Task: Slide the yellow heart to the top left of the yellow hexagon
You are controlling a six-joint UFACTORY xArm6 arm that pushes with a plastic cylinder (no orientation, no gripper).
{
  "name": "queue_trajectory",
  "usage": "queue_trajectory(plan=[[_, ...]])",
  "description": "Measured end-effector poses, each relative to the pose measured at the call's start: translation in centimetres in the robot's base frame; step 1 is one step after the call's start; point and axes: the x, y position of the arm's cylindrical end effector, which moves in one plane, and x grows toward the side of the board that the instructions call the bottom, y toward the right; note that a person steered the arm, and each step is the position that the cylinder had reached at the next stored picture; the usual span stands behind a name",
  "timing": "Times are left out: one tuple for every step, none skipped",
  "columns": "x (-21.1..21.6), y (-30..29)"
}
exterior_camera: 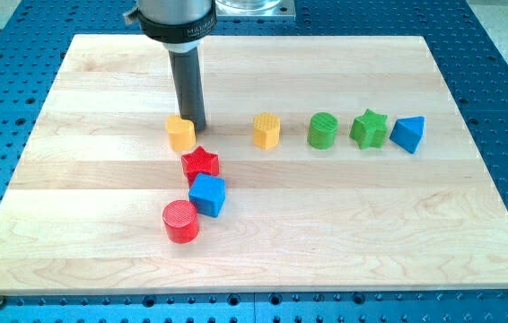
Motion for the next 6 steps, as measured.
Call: queue_trajectory(plan=[[1.6, -12.3], [4.7, -11.3], [4.7, -4.1], [4.6, -0.9], [6.1, -3.6], [6.1, 6.1]])
